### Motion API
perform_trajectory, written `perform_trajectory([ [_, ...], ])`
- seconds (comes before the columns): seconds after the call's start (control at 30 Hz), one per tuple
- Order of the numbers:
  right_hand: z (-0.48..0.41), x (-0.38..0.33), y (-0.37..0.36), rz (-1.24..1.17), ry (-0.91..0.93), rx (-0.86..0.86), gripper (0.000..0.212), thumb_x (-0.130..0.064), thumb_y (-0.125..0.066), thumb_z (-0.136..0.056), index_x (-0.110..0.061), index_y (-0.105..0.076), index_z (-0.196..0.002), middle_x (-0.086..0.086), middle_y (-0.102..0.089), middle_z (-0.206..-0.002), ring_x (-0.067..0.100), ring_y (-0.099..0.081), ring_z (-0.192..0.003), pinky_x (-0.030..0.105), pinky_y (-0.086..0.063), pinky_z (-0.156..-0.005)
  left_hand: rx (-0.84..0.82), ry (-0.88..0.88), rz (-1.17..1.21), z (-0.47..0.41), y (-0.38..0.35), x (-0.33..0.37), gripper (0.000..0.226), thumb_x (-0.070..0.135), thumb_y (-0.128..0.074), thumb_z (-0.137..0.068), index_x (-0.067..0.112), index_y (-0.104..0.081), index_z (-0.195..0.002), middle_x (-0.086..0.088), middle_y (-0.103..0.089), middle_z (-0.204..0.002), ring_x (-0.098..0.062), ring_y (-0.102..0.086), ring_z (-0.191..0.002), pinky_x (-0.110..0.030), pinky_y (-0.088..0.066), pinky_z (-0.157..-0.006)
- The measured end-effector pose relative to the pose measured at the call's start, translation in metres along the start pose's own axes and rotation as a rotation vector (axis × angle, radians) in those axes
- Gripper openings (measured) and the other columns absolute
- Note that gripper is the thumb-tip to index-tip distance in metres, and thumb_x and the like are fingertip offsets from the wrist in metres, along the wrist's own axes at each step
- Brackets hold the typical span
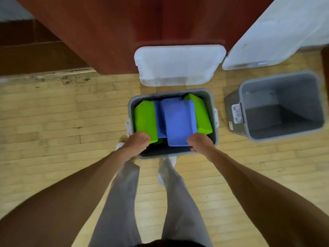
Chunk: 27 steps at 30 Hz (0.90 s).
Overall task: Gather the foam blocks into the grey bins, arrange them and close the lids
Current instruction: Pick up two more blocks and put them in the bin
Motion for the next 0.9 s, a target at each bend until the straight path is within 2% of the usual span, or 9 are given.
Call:
perform_trajectory([
  [0.07, 0.037, -0.016, 0.004, 0.023, 0.052, -0.057, 0.022, -0.014, -0.049, -0.093, -0.02, -0.054, -0.073, 0.006, -0.059, -0.093, 0.021, -0.054, -0.085, 0.034, -0.05, -0.088, 0.012, -0.021, 0.081, 0.044, 0.007, 0.007, 0.021, 0.014, -0.051, -0.094, 0.007, -0.062, -0.112, -0.009, -0.066, -0.091, -0.024, -0.065, -0.082, -0.029, -0.051, -0.077],
  [0.17, 0.09, -0.034, 0.005, 0.004, 0.111, -0.096, 0.025, -0.013, -0.051, -0.093, -0.021, -0.054, -0.07, 0.006, -0.061, -0.089, 0.02, -0.056, -0.08, 0.033, -0.052, -0.083, 0.091, 0.008, 0.21, 0.109, 0.02, -0.001, 0.013, 0.008, -0.051, -0.093, 0.008, -0.061, -0.101, -0.008, -0.062, -0.083, -0.018, -0.059, -0.068, -0.017, -0.047, -0.058],
  [0.27, 0.133, -0.046, -0.009, -0.006, 0.147, -0.144, 0.021, -0.015, -0.052, -0.092, -0.02, -0.058, -0.073, 0.004, -0.062, -0.083, 0.015, -0.057, -0.068, 0.025, -0.05, -0.065, 0.183, 0.042, 0.315, 0.166, 0.029, -0.029, 0.015, 0.012, -0.052, -0.093, 0.008, -0.064, -0.1, -0.007, -0.065, -0.082, -0.022, -0.062, -0.072, -0.027, -0.046, -0.066],
  [0.37, 0.169, -0.049, -0.033, 0.087, 0.163, -0.228, 0.021, -0.012, -0.053, -0.092, -0.014, -0.056, -0.072, 0.003, -0.058, -0.072, 0.012, -0.055, -0.058, 0.022, -0.044, -0.056, 0.294, 0.082, 0.5, 0.22, 0.026, -0.073, 0.013, 0.017, -0.053, -0.094, 0.012, -0.064, -0.1, -0.008, -0.068, -0.086, -0.021, -0.064, -0.076, -0.028, -0.044, -0.067],
  [0.47, 0.195, -0.054, -0.057, 0.246, 0.277, -0.241, 0.018, -0.014, -0.053, -0.09, -0.013, -0.058, -0.073, 0.002, -0.06, -0.071, 0.012, -0.058, -0.058, 0.025, -0.044, -0.059, 0.398, 0.134, 0.714, 0.271, 0.004, -0.126, 0.015, 0.015, -0.053, -0.094, 0.01, -0.066, -0.101, -0.011, -0.068, -0.09, -0.021, -0.063, -0.075, -0.028, -0.043, -0.066],
  [0.63, 0.225, -0.044, -0.117, 0.574, 0.426, -0.255, 0.014, -0.023, -0.054, -0.084, -0.013, -0.064, -0.084, 0.008, -0.07, -0.083, 0.019, -0.064, -0.073, 0.038, -0.052, -0.073, 0.549, 0.255, 1.058, 0.353, -0.082, -0.231, 0.018, 0.018, -0.05, -0.097, 0.01, -0.065, -0.102, -0.011, -0.068, -0.092, -0.024, -0.064, -0.081, -0.032, -0.047, -0.075],
  [0.7, 0.238, -0.035, -0.145, 0.685, 0.481, -0.259, 0.016, -0.021, -0.053, -0.084, -0.011, -0.064, -0.088, 0.012, -0.07, -0.087, 0.02, -0.063, -0.074, 0.035, -0.05, -0.069, 0.614, 0.295, 1.18, 0.384, -0.127, -0.273, 0.019, 0.019, -0.048, -0.098, 0.011, -0.065, -0.104, -0.011, -0.068, -0.093, -0.026, -0.064, -0.086, -0.035, -0.048, -0.078],
  [0.8, 0.273, -0.017, -0.191, 0.806, 0.567, -0.243, 0.011, -0.015, -0.053, -0.086, -0.012, -0.062, -0.08, 0.008, -0.063, -0.075, 0.02, -0.059, -0.07, 0.03, -0.044, -0.061, 0.716, 0.358, 1.354, 0.44, -0.208, -0.333, 0.021, 0.021, -0.046, -0.099, 0.012, -0.064, -0.104, -0.012, -0.069, -0.096, -0.024, -0.065, -0.088, -0.033, -0.05, -0.075],
  [0.9, 0.312, 0.02, -0.245, 0.973, 0.596, -0.234, 0.017, -0.013, -0.053, -0.088, -0.014, -0.059, -0.072, 0.005, -0.062, -0.07, 0.017, -0.059, -0.061, 0.024, -0.043, -0.053, 0.798, 0.465, 1.542, 0.507, -0.313, -0.384, 0.022, 0.024, -0.046, -0.1, 0.012, -0.062, -0.108, -0.012, -0.066, -0.101, -0.025, -0.064, -0.092, -0.032, -0.051, -0.074],
])
Point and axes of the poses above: each hand's wrist, its own z-axis away from the middle knuckle, its own y-axis out of the back of the hand, x = y × z, the point moved 5 cm from there along -z, towards the middle knuckle
